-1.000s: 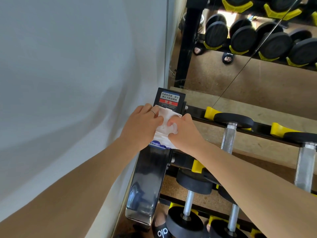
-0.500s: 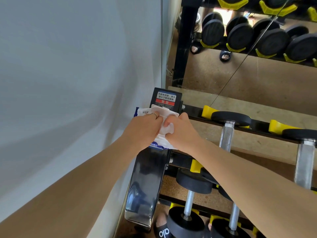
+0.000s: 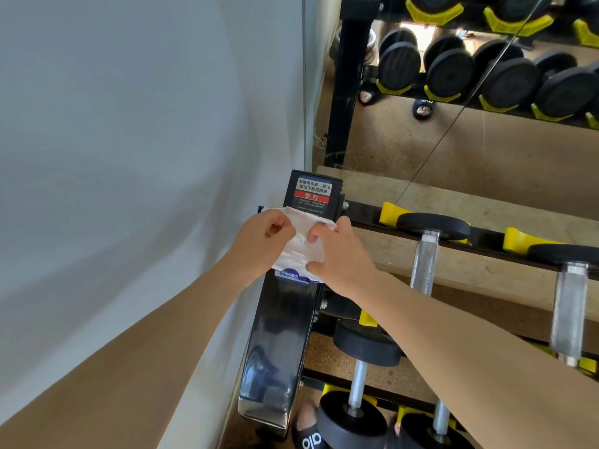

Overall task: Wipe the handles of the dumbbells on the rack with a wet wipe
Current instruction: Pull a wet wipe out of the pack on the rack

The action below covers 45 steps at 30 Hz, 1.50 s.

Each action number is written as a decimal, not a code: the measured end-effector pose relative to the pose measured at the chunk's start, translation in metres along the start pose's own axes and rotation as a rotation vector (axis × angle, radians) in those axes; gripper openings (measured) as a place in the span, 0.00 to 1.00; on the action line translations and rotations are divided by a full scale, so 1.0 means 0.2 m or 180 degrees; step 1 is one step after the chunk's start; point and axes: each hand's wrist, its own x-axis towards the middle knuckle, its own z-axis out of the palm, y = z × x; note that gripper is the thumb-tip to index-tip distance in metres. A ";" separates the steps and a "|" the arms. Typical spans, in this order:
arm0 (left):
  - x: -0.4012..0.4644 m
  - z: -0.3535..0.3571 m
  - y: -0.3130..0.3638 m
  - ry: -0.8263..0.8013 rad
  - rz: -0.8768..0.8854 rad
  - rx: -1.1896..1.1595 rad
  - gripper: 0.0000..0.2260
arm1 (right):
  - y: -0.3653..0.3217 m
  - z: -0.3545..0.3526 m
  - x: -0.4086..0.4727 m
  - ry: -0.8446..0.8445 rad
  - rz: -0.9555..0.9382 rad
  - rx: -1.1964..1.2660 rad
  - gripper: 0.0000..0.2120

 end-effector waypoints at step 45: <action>-0.14 -0.11 -0.11 0.0303 0.0096 0.1788 0.08 | -0.08 -0.09 -0.16 -0.0269 -0.1080 -0.1028 0.31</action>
